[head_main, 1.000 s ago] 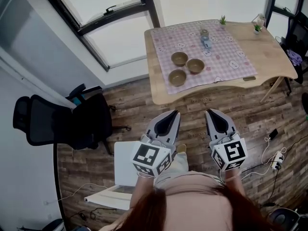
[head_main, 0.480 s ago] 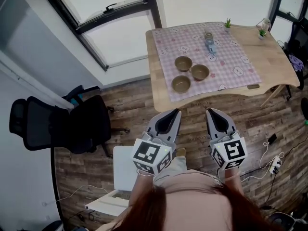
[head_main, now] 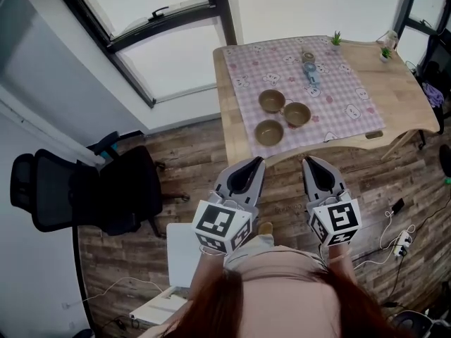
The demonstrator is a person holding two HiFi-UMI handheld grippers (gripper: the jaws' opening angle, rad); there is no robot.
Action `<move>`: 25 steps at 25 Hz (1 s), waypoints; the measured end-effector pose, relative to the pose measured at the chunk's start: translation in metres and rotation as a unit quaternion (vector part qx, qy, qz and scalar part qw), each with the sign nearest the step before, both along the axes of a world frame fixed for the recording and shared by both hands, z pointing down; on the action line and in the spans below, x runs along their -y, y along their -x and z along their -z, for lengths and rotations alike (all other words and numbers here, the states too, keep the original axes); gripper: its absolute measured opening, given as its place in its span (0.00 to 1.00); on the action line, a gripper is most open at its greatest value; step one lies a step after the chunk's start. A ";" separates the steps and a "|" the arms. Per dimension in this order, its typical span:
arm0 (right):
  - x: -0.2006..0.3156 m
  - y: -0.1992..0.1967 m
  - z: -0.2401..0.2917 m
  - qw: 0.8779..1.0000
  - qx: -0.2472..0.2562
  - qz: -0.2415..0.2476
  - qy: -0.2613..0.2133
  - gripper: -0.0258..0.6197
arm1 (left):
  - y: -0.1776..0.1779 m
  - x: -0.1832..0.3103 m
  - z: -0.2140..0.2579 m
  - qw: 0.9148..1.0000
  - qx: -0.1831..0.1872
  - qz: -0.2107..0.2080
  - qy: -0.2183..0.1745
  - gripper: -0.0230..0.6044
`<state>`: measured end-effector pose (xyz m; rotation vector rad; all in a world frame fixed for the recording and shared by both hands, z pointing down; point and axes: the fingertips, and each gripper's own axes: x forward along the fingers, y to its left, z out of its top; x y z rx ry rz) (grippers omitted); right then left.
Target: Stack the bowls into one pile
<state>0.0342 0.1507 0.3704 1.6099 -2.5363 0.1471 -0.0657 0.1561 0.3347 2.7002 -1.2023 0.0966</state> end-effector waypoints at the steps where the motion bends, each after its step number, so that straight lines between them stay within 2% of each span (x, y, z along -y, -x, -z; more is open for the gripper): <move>1: 0.004 0.001 0.000 1.000 0.000 -0.002 0.000 0.04 | 0.002 0.004 0.000 1.000 0.001 0.000 0.000 0.06; 16: 0.034 0.010 -0.007 1.000 -0.004 -0.012 0.015 0.04 | 0.016 0.030 -0.003 1.000 -0.009 -0.003 0.007 0.06; 25: 0.057 -0.002 -0.015 1.000 -0.001 -0.009 0.023 0.04 | 0.001 0.051 -0.011 1.000 -0.002 -0.003 0.013 0.06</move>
